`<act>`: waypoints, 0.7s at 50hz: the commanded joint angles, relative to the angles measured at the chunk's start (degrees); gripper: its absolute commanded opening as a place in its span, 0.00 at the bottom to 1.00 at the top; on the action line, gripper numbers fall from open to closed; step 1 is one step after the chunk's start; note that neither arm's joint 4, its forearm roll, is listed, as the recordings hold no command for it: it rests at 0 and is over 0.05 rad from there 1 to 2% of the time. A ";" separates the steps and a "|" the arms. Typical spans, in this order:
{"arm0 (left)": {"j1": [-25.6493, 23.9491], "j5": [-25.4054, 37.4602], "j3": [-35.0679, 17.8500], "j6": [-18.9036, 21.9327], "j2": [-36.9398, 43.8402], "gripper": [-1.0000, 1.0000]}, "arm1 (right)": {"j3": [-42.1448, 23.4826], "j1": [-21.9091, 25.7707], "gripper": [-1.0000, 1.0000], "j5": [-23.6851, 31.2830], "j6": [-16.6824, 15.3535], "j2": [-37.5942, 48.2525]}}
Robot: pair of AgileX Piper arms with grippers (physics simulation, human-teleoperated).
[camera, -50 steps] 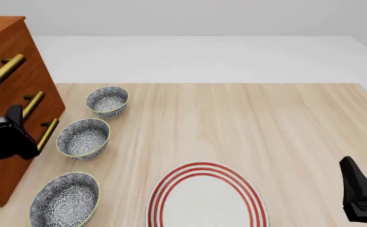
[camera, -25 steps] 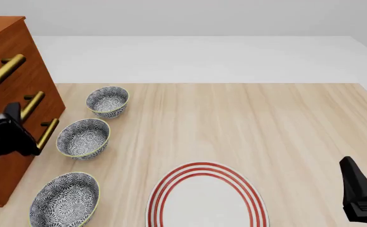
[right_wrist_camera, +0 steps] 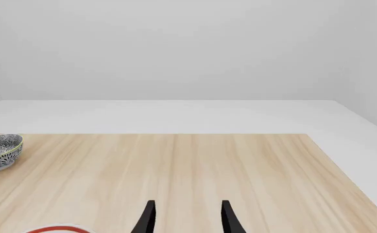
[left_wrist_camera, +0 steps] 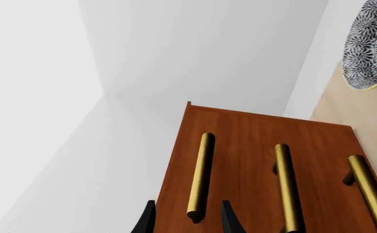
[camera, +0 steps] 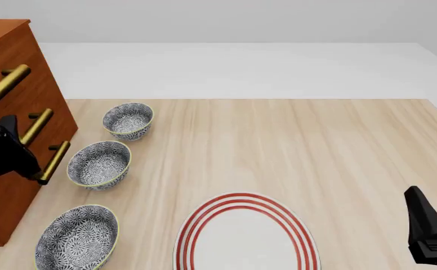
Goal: Open the top drawer of the cabinet.
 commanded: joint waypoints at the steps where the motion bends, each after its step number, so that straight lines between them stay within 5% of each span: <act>1: 0.58 0.37 -0.84 -0.12 0.42 1.00 | 0.00 0.00 1.00 0.00 0.00 0.00; 35: 1.98 0.92 -2.56 -0.47 2.61 1.00 | 0.00 0.00 1.00 0.00 0.00 0.00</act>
